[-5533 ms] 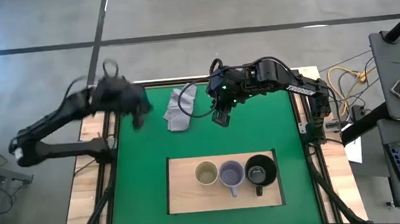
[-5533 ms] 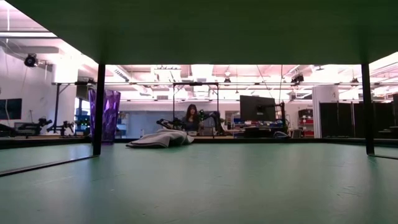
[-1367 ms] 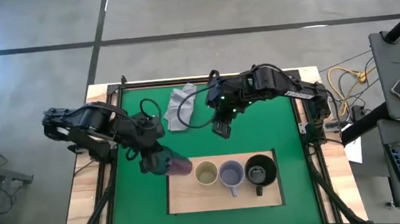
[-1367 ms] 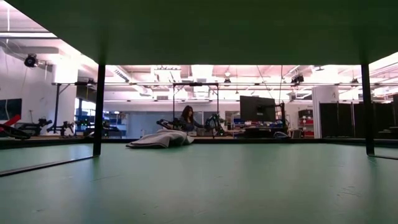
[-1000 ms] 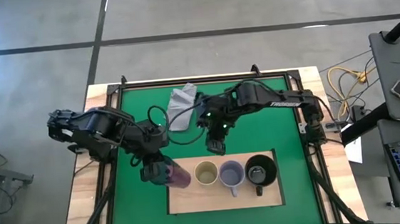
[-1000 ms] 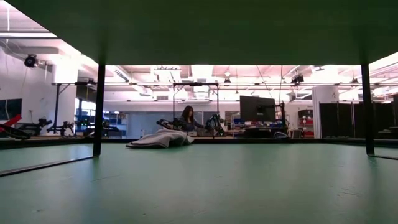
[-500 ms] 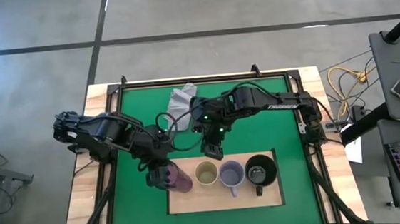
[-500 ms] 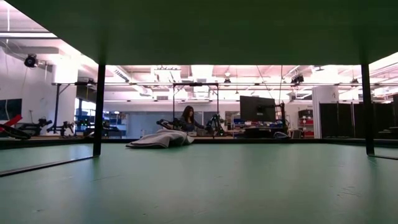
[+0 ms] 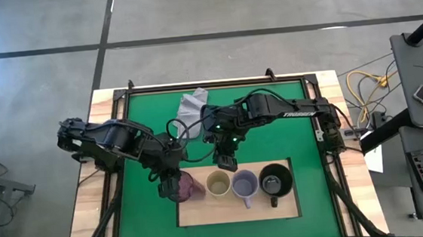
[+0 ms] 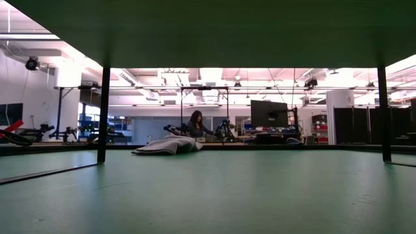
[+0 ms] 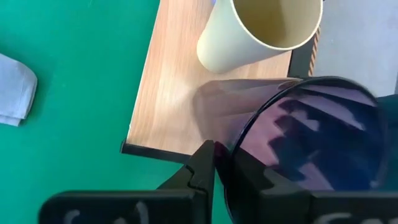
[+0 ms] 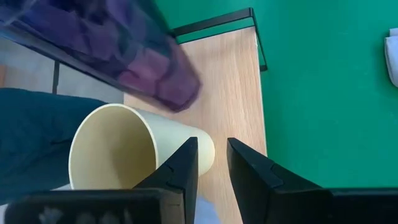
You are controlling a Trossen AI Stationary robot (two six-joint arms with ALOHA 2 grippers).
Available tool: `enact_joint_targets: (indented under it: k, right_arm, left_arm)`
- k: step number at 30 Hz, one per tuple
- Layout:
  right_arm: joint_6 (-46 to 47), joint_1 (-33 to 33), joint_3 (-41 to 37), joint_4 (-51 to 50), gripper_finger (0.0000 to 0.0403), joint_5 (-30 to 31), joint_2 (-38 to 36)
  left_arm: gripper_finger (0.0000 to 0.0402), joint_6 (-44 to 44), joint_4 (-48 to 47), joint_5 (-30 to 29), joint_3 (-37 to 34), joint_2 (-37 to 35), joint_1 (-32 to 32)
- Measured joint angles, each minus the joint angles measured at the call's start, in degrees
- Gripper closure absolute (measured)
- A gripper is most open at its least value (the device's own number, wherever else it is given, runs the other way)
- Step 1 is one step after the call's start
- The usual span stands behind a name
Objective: Stack small to large cups/mugs on shelf
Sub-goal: Put the blue cup on the shelf
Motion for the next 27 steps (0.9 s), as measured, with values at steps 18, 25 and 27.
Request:
enact_joint_targets:
  k: [18,25,27]
  right_arm:
    - [-0.8,0.0,0.0,-0.6,0.0319,1.6,0.0]
    - [-1.1,0.0,0.0,-0.6,0.0324,1.6,0.0]
    - [-1.1,0.0,0.0,-0.6,0.0326,1.6,0.0]
  left_arm:
    - [0.0350,-0.3,0.2,2.4,-1.1,0.2,0.0]
    - [0.0350,1.6,1.9,2.4,-1.3,0.3,0.2]
    - [0.0350,1.9,3.6,2.4,-1.3,0.3,0.2]
